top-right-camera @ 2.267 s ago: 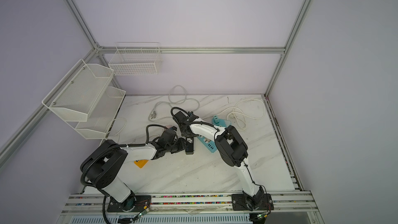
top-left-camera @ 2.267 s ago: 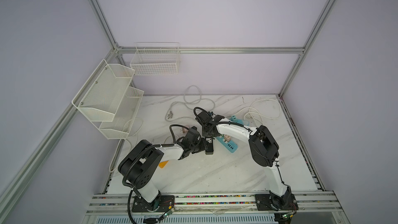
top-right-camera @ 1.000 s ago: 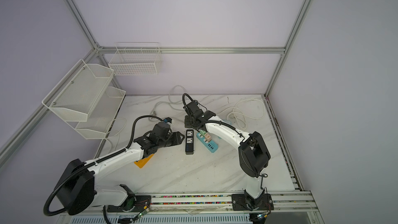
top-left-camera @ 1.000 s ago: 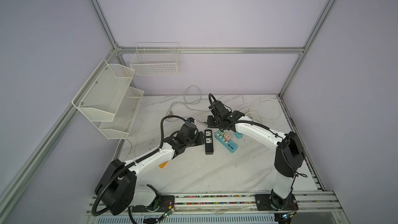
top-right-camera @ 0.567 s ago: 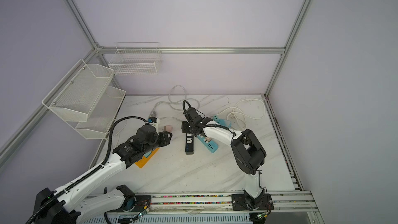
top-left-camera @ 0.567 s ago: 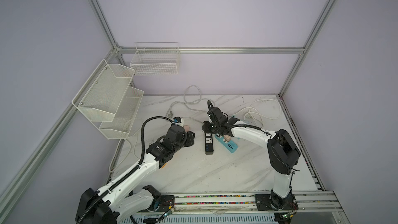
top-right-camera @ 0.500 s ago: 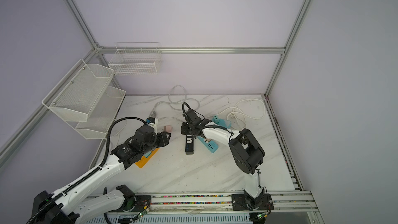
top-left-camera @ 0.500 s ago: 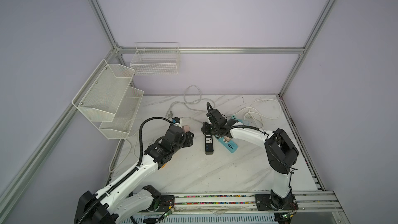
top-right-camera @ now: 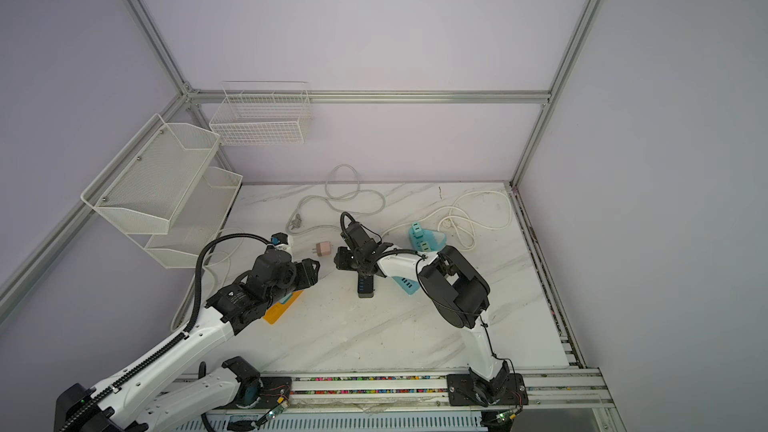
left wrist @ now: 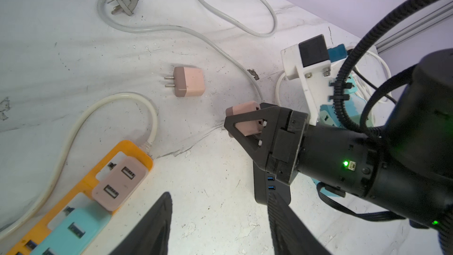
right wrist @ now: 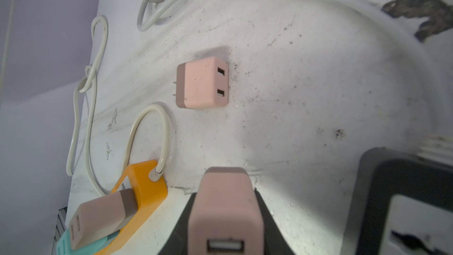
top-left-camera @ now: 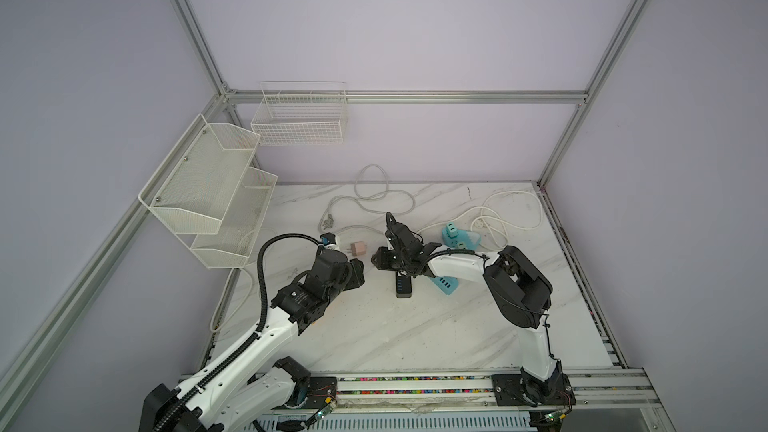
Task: Pull the plug off the socket
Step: 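Move the held pink adapter toward the first adapter on the table, then lower the pink adapter beside the first one and open the right gripper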
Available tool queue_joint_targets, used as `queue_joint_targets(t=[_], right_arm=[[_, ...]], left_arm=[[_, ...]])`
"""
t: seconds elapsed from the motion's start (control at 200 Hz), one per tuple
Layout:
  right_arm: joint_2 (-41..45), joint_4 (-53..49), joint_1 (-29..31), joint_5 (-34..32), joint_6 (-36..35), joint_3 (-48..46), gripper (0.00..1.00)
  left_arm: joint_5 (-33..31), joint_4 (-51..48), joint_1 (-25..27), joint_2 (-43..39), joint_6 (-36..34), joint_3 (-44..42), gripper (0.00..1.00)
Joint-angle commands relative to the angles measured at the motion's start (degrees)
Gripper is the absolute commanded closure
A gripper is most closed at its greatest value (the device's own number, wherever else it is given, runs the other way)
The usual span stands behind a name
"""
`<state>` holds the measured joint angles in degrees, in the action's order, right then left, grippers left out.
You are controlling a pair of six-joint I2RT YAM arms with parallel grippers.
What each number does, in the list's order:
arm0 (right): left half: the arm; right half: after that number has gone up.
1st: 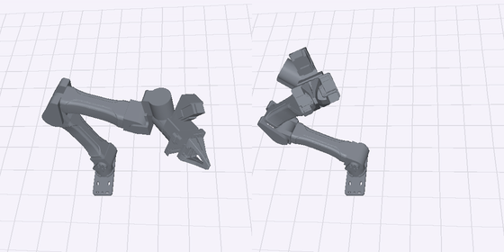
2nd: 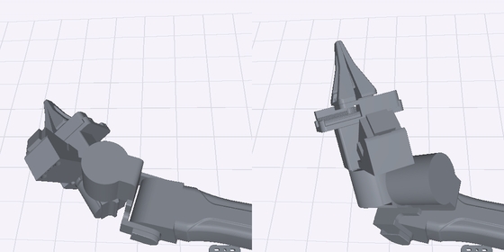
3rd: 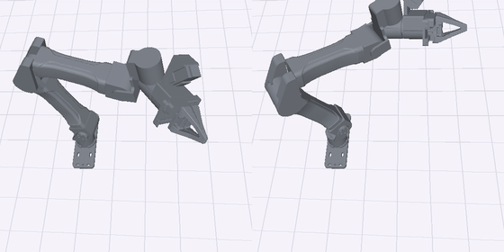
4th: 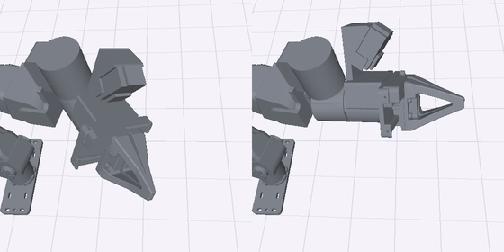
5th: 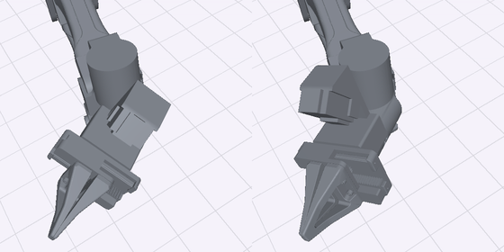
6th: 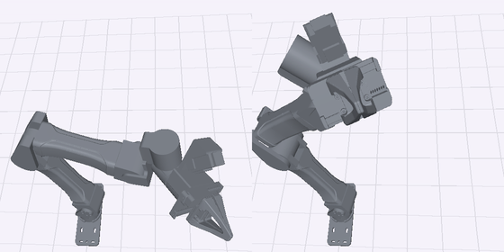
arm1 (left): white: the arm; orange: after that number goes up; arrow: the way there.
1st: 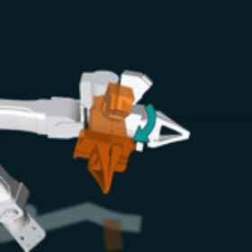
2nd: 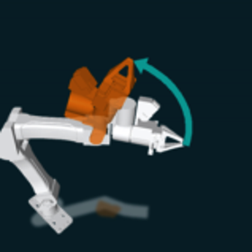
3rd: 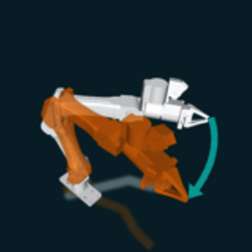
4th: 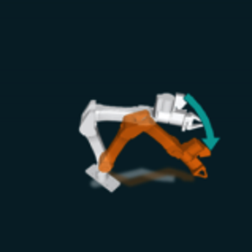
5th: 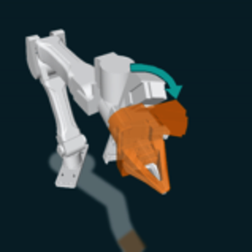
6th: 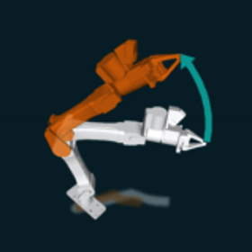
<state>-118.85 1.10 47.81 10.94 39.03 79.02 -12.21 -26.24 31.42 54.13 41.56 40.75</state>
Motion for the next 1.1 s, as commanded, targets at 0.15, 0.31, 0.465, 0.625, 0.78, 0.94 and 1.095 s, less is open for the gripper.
queue_joint_targets(t=[0.15, 0.31, 0.465, 0.625, 0.78, 0.94, 1.095], right_arm=[[-3.3, 3.5, 0.3, 0.0, 1.4, 3.9, 0.73], [-5.9, 3.5, 0.3, 1.5, 2.3, 5.9, 0.73], [-6.9, 3.8, 0.3, 1.4, 3.2, 6.7, 0.70], [-8.0, 3.3, 0.3, 1.4, 3.4, 7.1, 0.69], [-8.4, 2.3, 0.3, 0.7, 3.3, 7.1, 0.64], [-8.5, 1.4, 0.3, 0.3, 3.0, 7.4, 0.56], [-7.8, 0.1, 0.3, -0.7, 3.3, 8.1, 0.47]], left_arm=[[-0.9, 0.7, -0.8, -0.7, 2.2, -3.6, 0.37], [-0.5, 1.1, -1.0, 0.2, 2.4, -3.8, 0.37], [-0.3, 1.2, -1.3, 0.6, 2.4, -3.8, 0.37], [0.0, 1.4, -1.5, 1.0, 2.4, -3.8, 0.36], [0.5, 1.5, -1.8, 1.2, 2.4, -3.8, 0.36], [0.9, 1.7, -1.8, 1.6, 2.3, -3.9, 0.36], [1.5, 2.2, -2.0, 2.0, 2.5, -3.9, 0.36]])
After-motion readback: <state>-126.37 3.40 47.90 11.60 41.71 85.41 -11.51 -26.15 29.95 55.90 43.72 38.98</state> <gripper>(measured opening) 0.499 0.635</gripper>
